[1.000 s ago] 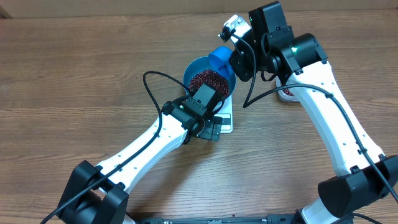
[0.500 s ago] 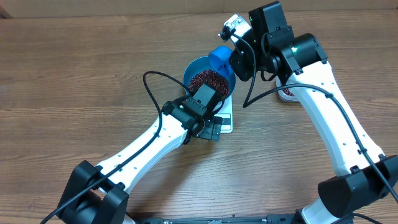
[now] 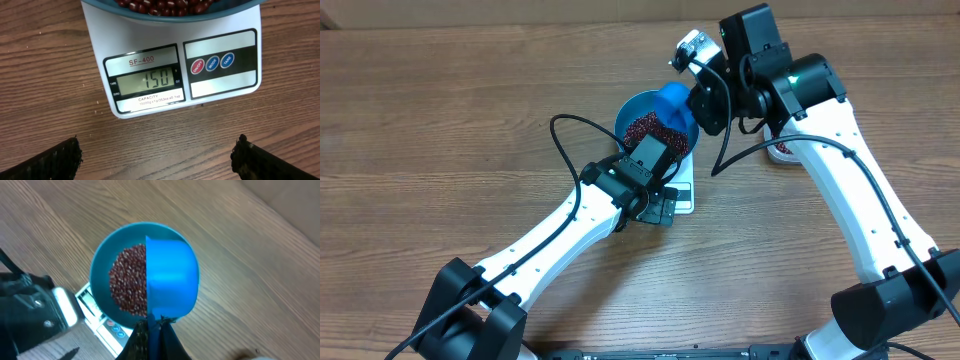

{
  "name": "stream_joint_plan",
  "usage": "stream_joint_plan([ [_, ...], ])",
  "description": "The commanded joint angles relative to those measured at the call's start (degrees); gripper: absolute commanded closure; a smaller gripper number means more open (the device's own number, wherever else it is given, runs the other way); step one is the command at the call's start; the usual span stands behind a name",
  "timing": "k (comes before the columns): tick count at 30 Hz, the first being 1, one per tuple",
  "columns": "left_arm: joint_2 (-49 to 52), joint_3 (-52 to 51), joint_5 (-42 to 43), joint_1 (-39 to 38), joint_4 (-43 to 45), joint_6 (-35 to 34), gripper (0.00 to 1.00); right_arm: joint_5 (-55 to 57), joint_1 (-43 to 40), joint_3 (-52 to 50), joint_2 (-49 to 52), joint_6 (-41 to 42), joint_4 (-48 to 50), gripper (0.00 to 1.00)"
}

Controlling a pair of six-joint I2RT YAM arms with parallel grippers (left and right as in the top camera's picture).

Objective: Scoop item into bowl and weigh 150g on scale
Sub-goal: 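Tilt the scoop slowly over the bowl to trickle beans in, then lift the blue scoop away from the teal bowl and carry it right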

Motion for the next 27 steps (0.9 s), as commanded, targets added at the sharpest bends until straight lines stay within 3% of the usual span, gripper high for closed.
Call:
stream_joint_plan([
  [1,-0.3,-0.1,0.1,0.1,0.0,1.1,0.0,-2.0,0.5,1.5,-0.6,0.7,1.2,0.96],
  [10,-0.3,-0.1,0.1,0.1,0.0,1.1,0.0,-1.3,0.5,1.5,0.4,0.8,1.2,0.96],
  [18,-0.3,-0.1,0.1,0.1,0.0,1.1,0.0,-1.7,0.3,1.5,0.4,7.4,3.1,0.96],
  [27,-0.3,-0.1,0.1,0.1,0.0,1.1,0.0,-15.0,-7.1,1.6,0.2,16.1,4.2,0.96],
])
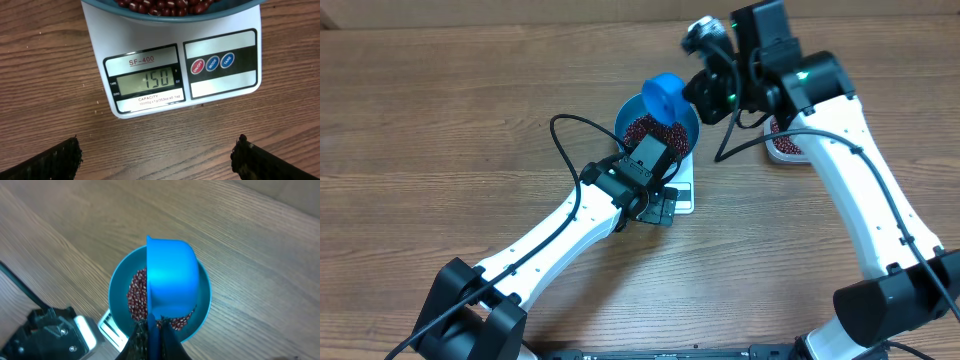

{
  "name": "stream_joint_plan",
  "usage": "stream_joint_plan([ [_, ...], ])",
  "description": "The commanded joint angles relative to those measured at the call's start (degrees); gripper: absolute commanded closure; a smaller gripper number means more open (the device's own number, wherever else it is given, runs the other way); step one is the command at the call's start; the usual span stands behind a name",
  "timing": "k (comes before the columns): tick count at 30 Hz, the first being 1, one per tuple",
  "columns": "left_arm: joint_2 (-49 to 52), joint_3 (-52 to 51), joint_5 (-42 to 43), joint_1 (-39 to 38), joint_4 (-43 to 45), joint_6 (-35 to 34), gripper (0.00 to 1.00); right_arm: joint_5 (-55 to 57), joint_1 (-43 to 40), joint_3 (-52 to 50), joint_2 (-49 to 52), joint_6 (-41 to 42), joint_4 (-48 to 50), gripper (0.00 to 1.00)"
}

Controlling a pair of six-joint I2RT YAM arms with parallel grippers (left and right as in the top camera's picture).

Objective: Scoop item into bowl and weigh 150g on scale
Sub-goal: 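Lift the blue scoop away from the teal bowl and carry it right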

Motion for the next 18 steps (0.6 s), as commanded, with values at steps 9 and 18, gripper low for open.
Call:
stream_joint_plan([
  [9,-0.3,-0.1,0.1,0.1,0.0,1.1,0.01,-26.5,-18.2,1.6,0.1,7.5,-0.9,0.96],
  [18,-0.3,-0.1,0.1,0.1,0.0,1.1,0.0,-11.3,-28.3,1.5,0.2,7.8,-8.8,0.96],
])
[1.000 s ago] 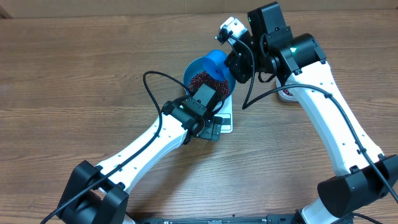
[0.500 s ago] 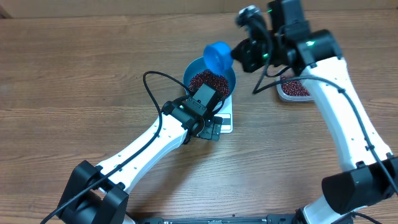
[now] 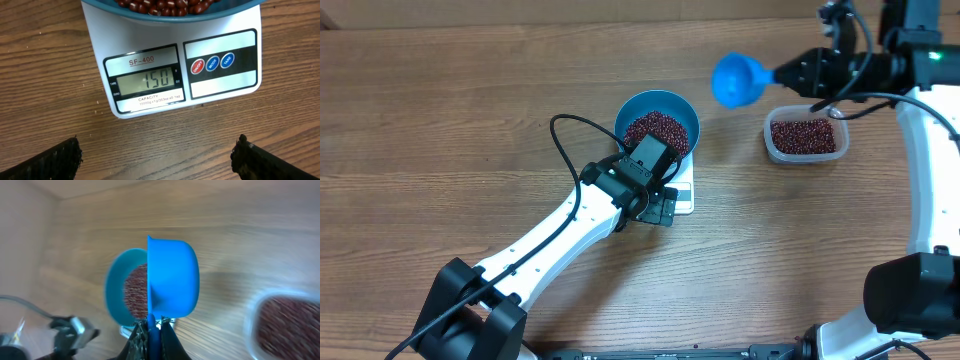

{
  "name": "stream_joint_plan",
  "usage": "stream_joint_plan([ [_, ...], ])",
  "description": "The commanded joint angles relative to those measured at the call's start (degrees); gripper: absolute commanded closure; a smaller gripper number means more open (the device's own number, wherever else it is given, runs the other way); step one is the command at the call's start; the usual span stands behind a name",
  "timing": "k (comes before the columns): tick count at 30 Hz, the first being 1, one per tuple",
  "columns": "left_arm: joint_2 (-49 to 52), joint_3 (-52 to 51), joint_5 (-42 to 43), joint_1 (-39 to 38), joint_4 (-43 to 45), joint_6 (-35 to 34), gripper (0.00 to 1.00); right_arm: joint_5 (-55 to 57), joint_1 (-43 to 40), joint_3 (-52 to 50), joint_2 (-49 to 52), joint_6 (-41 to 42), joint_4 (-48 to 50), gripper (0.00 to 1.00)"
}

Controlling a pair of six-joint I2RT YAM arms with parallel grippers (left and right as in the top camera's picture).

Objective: Scoop item into bowl and weigh 150g on scale
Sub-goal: 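Lift the blue scoop away from the teal bowl and carry it right, then tip the remaining beans from the scoop into the plastic tub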

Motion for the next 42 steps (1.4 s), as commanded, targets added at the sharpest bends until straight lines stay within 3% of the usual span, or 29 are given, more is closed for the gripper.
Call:
stream_joint_plan([
  [1,-0.3,-0.1,0.1,0.1,0.0,1.1,0.0,9.9,-2.6,1.5,0.3,0.4,-1.9,0.96],
  [13,-0.3,-0.1,0.1,0.1,0.0,1.1,0.0,31.3,-4.2,1.4,1.4,3.3,-6.3,0.96],
  [26,-0.3,-0.1,0.1,0.1,0.0,1.1,0.0,31.0,-4.2,1.4,1.5,0.0,-7.0,0.96],
  [32,-0.3,-0.1,0.1,0.1,0.0,1.1,0.0,11.0,-5.7,1.4,1.5,-12.3,-6.8,0.96],
  [37,-0.3,-0.1,0.1,0.1,0.0,1.1,0.0,-4.5,-7.6,1.4,1.5,-30.6,-11.9,0.96],
  [42,-0.3,-0.1,0.1,0.1,0.0,1.1,0.0,-8.0,-7.7,1.4,1.5,-48.8,-20.1,0.96],
])
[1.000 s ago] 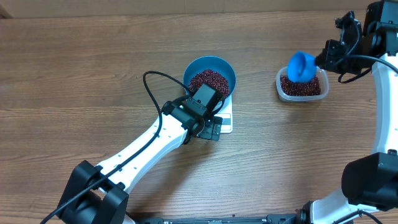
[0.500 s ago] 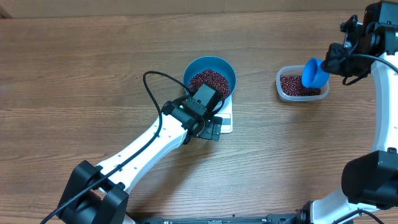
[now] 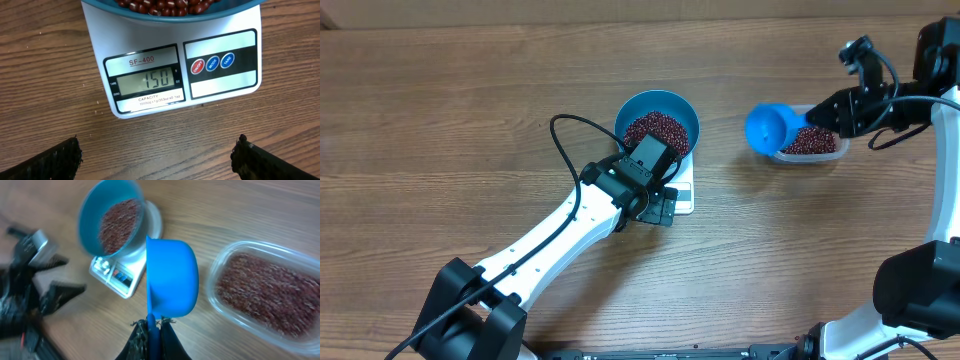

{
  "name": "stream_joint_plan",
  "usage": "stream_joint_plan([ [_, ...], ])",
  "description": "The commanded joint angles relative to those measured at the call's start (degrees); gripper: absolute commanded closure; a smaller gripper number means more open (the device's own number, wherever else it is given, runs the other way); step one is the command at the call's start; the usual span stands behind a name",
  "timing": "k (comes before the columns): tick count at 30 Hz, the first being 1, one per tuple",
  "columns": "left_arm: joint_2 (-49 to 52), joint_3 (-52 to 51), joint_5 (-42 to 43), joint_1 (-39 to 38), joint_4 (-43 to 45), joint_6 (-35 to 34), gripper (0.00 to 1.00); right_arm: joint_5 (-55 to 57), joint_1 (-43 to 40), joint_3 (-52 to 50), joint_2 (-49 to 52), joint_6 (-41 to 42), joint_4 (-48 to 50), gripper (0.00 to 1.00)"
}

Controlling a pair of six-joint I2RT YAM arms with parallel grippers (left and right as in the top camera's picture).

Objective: Scoop item into bowl and weigh 150g on scale
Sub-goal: 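Tip the remaining beans from the scoop into the plastic tub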

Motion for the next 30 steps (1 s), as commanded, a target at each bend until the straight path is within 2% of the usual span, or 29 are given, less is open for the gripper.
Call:
stream_joint_plan([
  [1,-0.3,-0.1,0.1,0.1,0.0,1.1,0.01,-8.4,0.0,1.4,0.0,-24.4,-5.2,0.96],
  [4,-0.3,-0.1,0.1,0.1,0.0,1.1,0.0,-8.6,0.0,1.4,0.0,-34.1,-8.9,0.96],
  [7,-0.3,-0.1,0.1,0.1,0.0,1.1,0.01,-8.6,0.0,1.4,0.0,-39.0,-10.3,0.96],
  [10,-0.3,-0.1,0.1,0.1,0.0,1.1,0.01,-8.1,0.0,1.4,0.0,-41.8,-10.1,0.96],
  [15,-0.3,-0.1,0.1,0.1,0.0,1.1,0.0,-6.9,0.0,1.4,0.1,-42.1,-9.4,0.96],
  [17,-0.3,-0.1,0.1,0.1,0.0,1.1,0.0,-6.1,0.0,1.4,0.1,-39.4,-8.5,0.96],
  [23,-0.3,-0.1,0.1,0.1,0.0,1.1,0.0,-0.5,0.0,1.4,0.1,-20.8,1.2,0.96],
  [30,-0.3,-0.1,0.1,0.1,0.0,1.1,0.0,8.2,0.0,1.4,0.4,-4.6,8.7,0.91],
])
